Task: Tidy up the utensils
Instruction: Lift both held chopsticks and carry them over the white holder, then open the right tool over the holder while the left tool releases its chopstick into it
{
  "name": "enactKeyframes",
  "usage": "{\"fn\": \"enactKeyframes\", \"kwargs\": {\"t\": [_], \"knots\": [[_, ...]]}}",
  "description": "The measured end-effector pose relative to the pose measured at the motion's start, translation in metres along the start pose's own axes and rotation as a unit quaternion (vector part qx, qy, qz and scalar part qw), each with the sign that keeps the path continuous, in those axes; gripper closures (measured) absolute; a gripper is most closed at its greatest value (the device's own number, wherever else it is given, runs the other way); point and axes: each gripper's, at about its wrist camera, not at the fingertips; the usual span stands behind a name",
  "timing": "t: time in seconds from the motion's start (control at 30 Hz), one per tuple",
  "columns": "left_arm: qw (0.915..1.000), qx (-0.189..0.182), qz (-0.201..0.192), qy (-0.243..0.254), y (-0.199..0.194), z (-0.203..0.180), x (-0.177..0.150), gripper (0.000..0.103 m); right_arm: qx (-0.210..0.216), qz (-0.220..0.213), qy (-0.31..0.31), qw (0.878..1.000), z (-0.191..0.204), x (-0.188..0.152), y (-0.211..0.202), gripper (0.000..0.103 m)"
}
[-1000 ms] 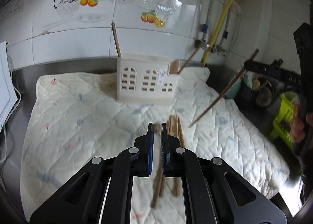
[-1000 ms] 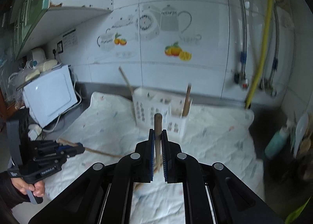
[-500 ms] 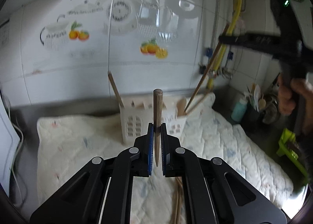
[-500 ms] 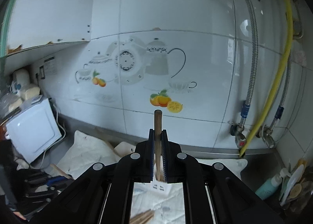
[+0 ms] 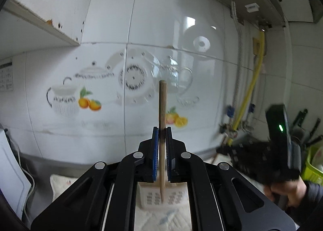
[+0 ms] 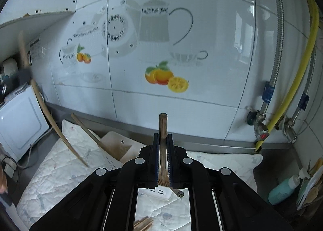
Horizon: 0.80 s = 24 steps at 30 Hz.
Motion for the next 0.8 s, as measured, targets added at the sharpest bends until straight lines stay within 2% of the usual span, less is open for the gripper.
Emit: {"fn": "enactKeyframes", "kwargs": {"t": [0.13,0.27,0.53,0.8], "knots": [[0.9998,0.015,-0.006,-0.006,0.018,0.005,0.002,0.098,0.003,0.003,-0.003,1.000,0.001,-0.006,0.003,0.096],[0.9997,0.016,-0.005,-0.018,0.034,0.011,0.005,0.098,0.005,0.006,-0.004,1.000,0.000,-0.009,0.005,0.096],[0.9995,0.026,-0.013,-0.011,0.062,0.013,0.017,0.098,0.002,0.016,-0.005,1.000,-0.003,-0.017,0.015,0.096],[0.9987,0.040,0.023,-0.019,0.092,0.022,-0.008,0.098,0.005,0.016,-0.006,1.000,-0.002,-0.024,0.017,0.095]]}}
Point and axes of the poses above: each gripper's, at about its wrist camera, not at the fingertips, and y roughly the way its jaws point, z to its left, x to its top, and after that the axes turned 9 degrees about -x, right-handed
